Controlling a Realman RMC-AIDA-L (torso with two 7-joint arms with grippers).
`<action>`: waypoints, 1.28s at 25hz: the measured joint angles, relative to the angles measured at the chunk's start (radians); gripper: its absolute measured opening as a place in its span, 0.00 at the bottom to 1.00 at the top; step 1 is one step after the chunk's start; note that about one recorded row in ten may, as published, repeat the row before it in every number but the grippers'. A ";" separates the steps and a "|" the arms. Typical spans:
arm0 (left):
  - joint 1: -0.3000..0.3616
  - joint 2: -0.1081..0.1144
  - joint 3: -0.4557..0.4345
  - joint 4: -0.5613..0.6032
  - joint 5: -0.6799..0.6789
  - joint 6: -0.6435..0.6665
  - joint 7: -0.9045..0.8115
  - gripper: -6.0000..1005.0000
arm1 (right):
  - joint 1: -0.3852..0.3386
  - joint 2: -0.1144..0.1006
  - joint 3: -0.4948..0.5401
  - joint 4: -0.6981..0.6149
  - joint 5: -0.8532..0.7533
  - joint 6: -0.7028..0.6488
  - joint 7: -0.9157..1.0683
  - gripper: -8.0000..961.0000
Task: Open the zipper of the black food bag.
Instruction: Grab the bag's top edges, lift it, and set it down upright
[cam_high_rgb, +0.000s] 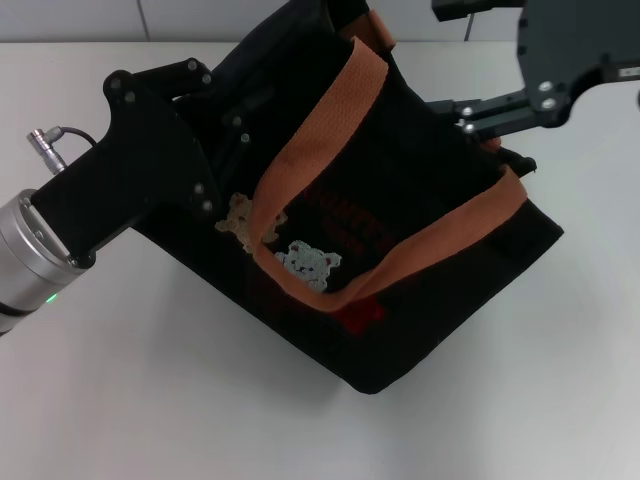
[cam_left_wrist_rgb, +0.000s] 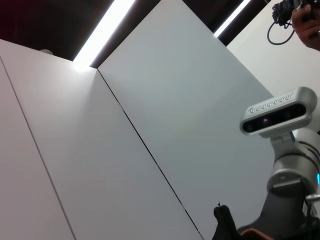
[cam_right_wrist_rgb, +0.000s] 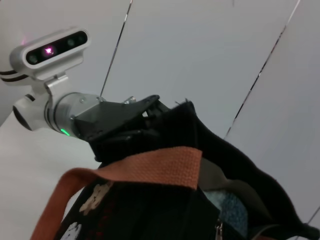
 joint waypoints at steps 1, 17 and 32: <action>0.000 0.000 0.000 0.000 0.000 0.000 0.000 0.16 | 0.000 0.000 0.000 0.000 0.000 0.000 0.000 0.87; -0.011 -0.001 0.023 0.002 -0.001 0.020 0.001 0.16 | -0.069 0.005 -0.246 0.058 0.136 0.331 -0.049 0.79; -0.014 -0.001 0.023 0.003 0.000 0.030 0.001 0.16 | -0.123 0.002 -0.354 0.058 0.166 0.401 -0.108 0.24</action>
